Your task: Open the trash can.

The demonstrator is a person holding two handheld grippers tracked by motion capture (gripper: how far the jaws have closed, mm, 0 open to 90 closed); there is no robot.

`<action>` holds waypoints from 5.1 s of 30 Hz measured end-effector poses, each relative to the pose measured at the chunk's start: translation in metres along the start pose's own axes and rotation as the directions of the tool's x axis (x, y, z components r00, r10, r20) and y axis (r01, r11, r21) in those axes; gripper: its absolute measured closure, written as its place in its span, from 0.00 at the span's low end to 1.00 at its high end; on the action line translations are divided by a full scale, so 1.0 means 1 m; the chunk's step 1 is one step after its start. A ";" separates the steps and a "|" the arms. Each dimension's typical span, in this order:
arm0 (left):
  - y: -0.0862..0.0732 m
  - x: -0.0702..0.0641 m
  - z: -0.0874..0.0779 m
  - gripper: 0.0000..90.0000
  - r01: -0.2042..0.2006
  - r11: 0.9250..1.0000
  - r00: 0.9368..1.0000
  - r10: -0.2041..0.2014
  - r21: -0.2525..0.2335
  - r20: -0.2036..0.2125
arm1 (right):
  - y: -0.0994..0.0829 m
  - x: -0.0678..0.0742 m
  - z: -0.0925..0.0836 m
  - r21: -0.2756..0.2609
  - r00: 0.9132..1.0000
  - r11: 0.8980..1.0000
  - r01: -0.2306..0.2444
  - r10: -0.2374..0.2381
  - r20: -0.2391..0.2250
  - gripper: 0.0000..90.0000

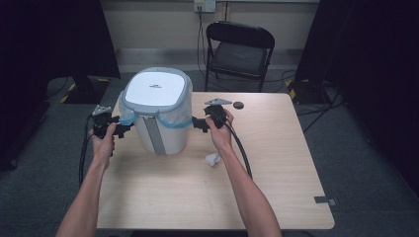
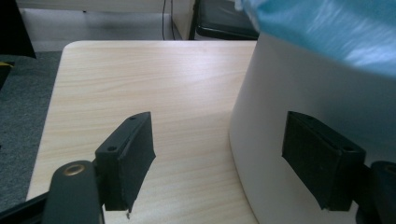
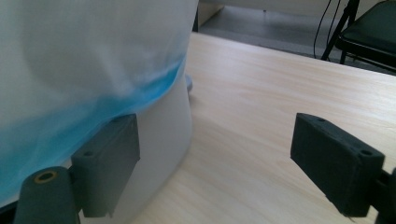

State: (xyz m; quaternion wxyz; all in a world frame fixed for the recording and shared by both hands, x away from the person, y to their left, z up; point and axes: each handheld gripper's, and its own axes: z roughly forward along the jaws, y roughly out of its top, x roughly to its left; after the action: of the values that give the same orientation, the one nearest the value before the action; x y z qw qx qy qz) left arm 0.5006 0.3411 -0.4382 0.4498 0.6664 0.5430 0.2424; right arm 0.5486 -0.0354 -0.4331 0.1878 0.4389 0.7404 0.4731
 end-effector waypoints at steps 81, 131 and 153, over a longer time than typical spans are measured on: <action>-0.100 -0.125 -0.143 0.21 -0.094 0.994 0.995 0.096 -0.060 0.017 | -0.029 0.001 -0.043 -0.047 0.996 0.999 0.014 -0.018 -0.087 0.17; -0.043 -0.020 -0.083 0.38 0.082 0.996 0.996 -0.083 -0.018 -0.022 | 0.007 0.015 0.008 -0.074 0.994 0.997 0.016 -0.024 -0.107 0.19; -0.034 0.003 -0.070 0.80 -0.013 0.999 0.974 0.020 -0.032 0.224 | -0.021 0.057 -0.038 -0.106 0.967 0.987 0.124 -0.144 -0.209 0.86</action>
State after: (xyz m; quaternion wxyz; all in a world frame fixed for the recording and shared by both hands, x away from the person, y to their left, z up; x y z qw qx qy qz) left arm 0.4278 0.3676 -0.4344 0.5162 0.6871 0.4796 0.1774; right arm 0.4810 -0.0118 -0.4250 0.1579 0.3249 0.7617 0.5378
